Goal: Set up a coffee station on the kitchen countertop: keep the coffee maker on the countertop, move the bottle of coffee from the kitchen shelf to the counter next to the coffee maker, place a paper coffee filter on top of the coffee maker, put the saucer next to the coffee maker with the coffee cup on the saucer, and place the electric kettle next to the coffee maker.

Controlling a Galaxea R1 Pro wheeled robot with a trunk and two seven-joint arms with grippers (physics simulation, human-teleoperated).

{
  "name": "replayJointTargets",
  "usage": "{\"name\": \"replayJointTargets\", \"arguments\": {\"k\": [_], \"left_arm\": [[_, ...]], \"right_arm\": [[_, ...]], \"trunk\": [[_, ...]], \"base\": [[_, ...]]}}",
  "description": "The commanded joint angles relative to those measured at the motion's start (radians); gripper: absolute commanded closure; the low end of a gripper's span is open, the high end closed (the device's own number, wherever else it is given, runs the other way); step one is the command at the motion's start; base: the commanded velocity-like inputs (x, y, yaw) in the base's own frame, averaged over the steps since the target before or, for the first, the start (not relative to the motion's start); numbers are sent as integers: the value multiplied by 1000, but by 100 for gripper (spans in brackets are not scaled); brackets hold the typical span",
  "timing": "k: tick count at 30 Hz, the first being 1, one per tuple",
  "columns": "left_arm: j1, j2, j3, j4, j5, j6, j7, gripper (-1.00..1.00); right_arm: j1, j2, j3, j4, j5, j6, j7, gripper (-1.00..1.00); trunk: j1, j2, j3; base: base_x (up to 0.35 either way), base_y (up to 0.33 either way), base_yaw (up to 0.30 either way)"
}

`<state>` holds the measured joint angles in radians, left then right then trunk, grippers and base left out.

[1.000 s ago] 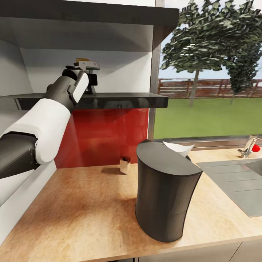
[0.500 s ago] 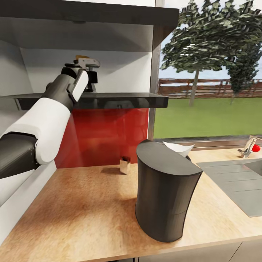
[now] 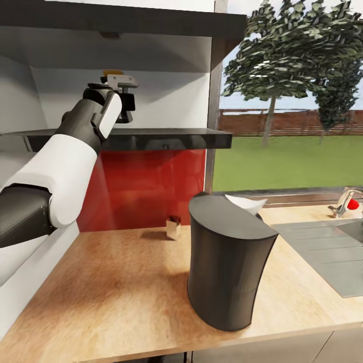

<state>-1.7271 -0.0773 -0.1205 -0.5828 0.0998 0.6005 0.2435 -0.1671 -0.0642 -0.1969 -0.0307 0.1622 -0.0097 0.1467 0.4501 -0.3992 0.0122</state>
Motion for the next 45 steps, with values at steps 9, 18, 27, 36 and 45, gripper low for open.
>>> {"name": "replayJointTargets", "arguments": {"k": [9,18,27,36,45], "left_arm": [[0,-2,-7,-1,8,4,7,100],[0,-4,-8,0,8,4,7,100],[19,-1,-8,0,8,3,7,100],[41,1,-8,-1,8,1,7,100],[48,3,-8,-4,7,1,7,100]], "right_arm": [[0,2,-9,1,11,-3,3,-100],[0,5,-9,2,11,-4,3,-100],[0,6,-7,0,11,-4,3,-100],[0,7,-7,0,10,-4,4,-100],[0,7,-7,-1,10,-4,4,-100]], "trunk": [[0,-1,0],[0,-1,0],[0,-1,0],[0,-1,0],[0,-1,0]], "base": [[-317,-16,0],[-316,-156,0],[-300,-191,0],[-296,-197,0],[-306,-102,0]]}}
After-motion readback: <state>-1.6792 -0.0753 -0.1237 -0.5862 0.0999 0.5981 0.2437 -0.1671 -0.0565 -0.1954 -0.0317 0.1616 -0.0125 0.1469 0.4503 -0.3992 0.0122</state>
